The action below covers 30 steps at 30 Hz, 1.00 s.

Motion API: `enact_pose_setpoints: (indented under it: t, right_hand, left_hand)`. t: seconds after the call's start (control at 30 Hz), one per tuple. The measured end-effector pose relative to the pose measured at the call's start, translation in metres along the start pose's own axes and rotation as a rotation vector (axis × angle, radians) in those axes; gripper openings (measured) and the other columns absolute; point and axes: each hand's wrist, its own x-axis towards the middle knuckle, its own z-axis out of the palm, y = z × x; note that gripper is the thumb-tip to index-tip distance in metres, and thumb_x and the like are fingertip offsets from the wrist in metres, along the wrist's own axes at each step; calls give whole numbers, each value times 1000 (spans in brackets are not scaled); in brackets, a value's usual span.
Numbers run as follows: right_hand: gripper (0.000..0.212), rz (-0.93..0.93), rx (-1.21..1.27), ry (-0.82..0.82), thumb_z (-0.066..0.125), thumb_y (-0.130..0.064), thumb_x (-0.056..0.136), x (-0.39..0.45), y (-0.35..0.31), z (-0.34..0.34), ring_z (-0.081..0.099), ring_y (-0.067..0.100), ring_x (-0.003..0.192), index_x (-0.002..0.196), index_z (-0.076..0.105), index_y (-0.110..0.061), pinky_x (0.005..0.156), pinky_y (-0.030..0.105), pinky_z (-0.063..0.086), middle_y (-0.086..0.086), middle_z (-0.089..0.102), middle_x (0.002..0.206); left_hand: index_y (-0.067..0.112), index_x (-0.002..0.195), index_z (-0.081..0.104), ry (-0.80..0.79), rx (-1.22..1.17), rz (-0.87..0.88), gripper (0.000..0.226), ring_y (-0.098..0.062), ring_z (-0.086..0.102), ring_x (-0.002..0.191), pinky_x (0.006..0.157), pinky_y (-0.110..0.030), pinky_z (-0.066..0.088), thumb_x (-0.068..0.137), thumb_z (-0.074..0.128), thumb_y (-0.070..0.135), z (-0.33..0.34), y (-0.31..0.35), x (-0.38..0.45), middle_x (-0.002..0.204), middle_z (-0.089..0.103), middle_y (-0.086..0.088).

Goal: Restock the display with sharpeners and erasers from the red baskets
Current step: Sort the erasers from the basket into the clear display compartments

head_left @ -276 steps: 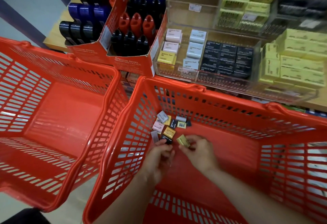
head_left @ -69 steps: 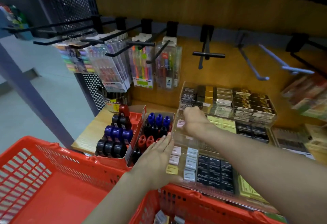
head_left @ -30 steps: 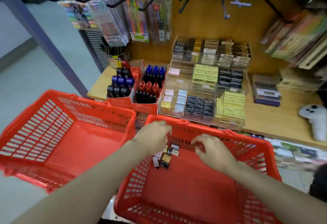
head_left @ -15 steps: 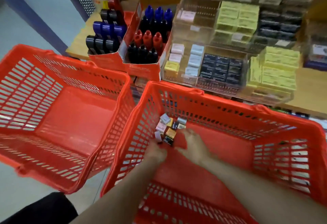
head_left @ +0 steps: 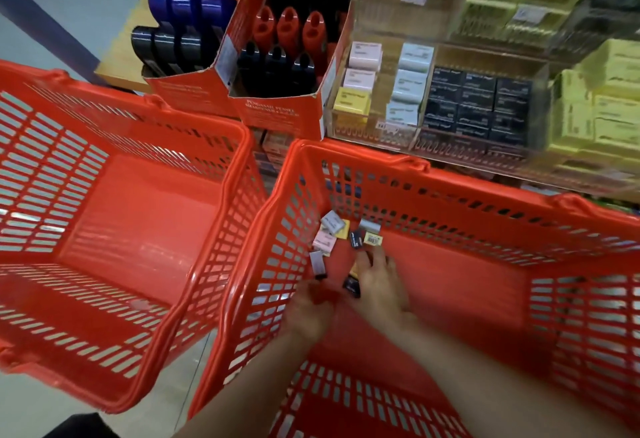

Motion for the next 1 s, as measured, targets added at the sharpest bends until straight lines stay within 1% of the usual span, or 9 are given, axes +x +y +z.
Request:
enact_pose_setpoints:
  t: [0.1, 0.2, 0.3, 0.43, 0.53, 0.63, 0.7, 0.83, 1.0]
  right_hand:
    - [51, 130, 283, -22, 78, -30, 74, -10, 10, -9, 59, 31, 105, 116, 57, -11, 87, 34, 44, 10, 59, 113]
    - [45, 201, 563, -24, 77, -20, 72, -19, 8, -20, 66, 25, 99, 115, 64, -18, 80, 23, 43, 6, 72, 104]
    - [51, 87, 623, -25, 78, -24, 71, -27, -3, -36, 69, 15, 93, 120, 65, -29, 75, 15, 45, -3, 75, 100]
    - [85, -77, 846, -267, 81, -11, 74, -29, 1, -57, 68, 2, 100, 143, 38, -37, 87, 17, 51, -12, 71, 108]
    - [55, 92, 1042, -214, 69, 4, 83, -18, 22, -71, 71, 9, 97, 126, 54, -26, 88, 22, 54, -8, 72, 99]
    - [28, 226, 680, 41, 64, 1, 84, -1, 48, -74, 69, 22, 99, 105, 71, -16, 96, 34, 51, 5, 74, 100]
    - [35, 170, 487, 107, 69, -1, 80, 7, 51, -67, 63, 25, 107, 113, 70, -14, 102, 29, 43, 10, 68, 111]
    - [59, 0, 311, -40, 71, -22, 85, 18, 34, -35, 47, 25, 124, 140, 50, -27, 109, 28, 35, 9, 43, 135]
    - [60, 141, 45, 103, 56, -52, 90, 30, 8, -1, 40, 31, 115, 146, 37, -39, 96, 40, 40, 11, 37, 130]
  left_hand:
    - [-3, 121, 59, -8, -407, -166, 30, -19, 62, 66, 64, -29, 49, 91, 59, 3, 5, 13, 0, 82, 67, -11]
    - [8, 116, 67, -211, -679, -255, 31, -19, 67, 74, 73, -34, 52, 95, 58, 30, 9, 28, -5, 86, 74, -7]
    - [14, 119, 68, -424, -841, -274, 46, -23, 68, 95, 81, -34, 52, 93, 58, 50, 11, 37, -6, 110, 72, -10]
    - [13, 111, 68, -369, -1001, -211, 30, -20, 67, 69, 57, -28, 53, 92, 61, 36, 10, 42, -4, 90, 69, -11]
    - [13, 91, 68, -285, -1099, -265, 3, -13, 62, 64, 48, -25, 52, 90, 65, 12, 9, 38, 2, 80, 65, -6]
    - [10, 86, 68, -196, -1163, -333, 14, -13, 61, 65, 46, -22, 52, 90, 63, -2, 8, 33, 7, 76, 64, -6]
    - [9, 95, 66, -196, -1135, -347, 13, -12, 60, 61, 44, -19, 50, 92, 60, -2, 8, 30, 7, 78, 62, -7]
    - [12, 90, 61, -206, -1061, -364, 12, -11, 58, 54, 43, -19, 49, 93, 58, 0, 10, 28, 9, 68, 61, -4]
    - [11, 85, 60, -243, -1049, -363, 11, -10, 55, 51, 42, -19, 48, 94, 57, 5, 8, 28, 13, 61, 59, -2]
